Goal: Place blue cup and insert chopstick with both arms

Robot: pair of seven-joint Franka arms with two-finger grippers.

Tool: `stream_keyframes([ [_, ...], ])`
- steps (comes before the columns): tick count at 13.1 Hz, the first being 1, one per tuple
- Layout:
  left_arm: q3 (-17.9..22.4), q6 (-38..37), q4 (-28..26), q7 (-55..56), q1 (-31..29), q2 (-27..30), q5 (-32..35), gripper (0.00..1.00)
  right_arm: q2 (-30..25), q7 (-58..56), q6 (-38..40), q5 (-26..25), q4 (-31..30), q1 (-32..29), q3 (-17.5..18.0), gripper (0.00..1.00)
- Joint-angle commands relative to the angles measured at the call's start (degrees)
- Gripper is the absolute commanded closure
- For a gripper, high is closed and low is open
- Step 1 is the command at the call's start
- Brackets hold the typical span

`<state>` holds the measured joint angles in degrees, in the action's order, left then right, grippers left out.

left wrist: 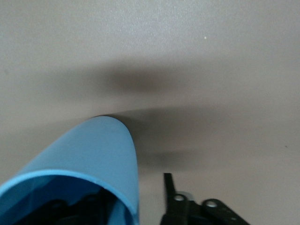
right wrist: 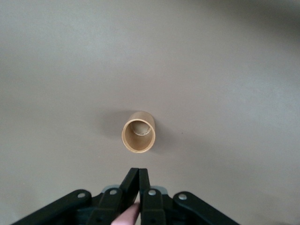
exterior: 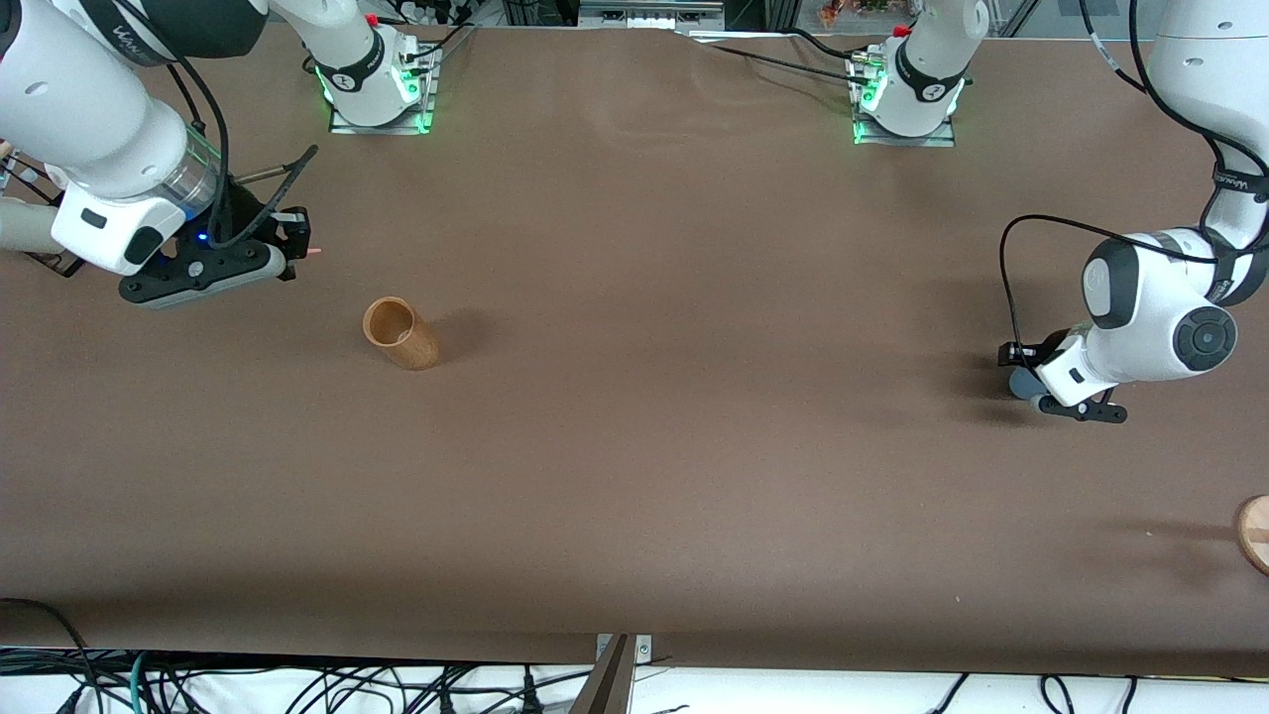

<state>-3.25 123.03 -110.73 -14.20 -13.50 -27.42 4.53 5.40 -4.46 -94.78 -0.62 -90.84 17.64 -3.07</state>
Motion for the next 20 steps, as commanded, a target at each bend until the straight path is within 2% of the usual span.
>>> stream_keyframes([
  [1,-0.2,-4.6,2.1,-0.2,0.1,1.2,0.1,1.00,-0.1,0.4,-0.1,-0.8,-0.1,0.3,0.3,1.00],
  [4,-0.2,-5.0,2.8,-0.1,0.1,2.1,-0.8,1.00,0.3,0.3,-0.1,-0.8,-0.1,0.3,0.3,1.00],
  [6,-0.4,-5.8,4.9,1.4,2.3,3.4,-3.7,1.00,0.4,0.3,-0.1,-0.8,0.0,0.3,0.3,1.00],
  [9,-2.3,-11.3,12.4,16.9,10.8,3.3,-5.5,1.00,0.8,0.4,-0.8,-0.9,0.1,1.1,0.3,1.00],
  [12,-4.5,-11.5,18.0,26.1,20.2,2.0,-5.3,1.00,1.4,0.4,-1.7,-0.9,0.1,1.2,0.3,1.00],
  [16,-4.5,-11.5,25.6,34.8,32.6,-4.2,-5.3,1.00,2.0,0.3,-2.1,-0.6,0.3,0.7,0.2,1.00],
  [20,-4.2,-11.4,36.8,46.3,41.4,-14.2,-5.5,1.00,2.0,0.2,-2.3,-0.7,0.4,0.7,0.2,1.00],
])
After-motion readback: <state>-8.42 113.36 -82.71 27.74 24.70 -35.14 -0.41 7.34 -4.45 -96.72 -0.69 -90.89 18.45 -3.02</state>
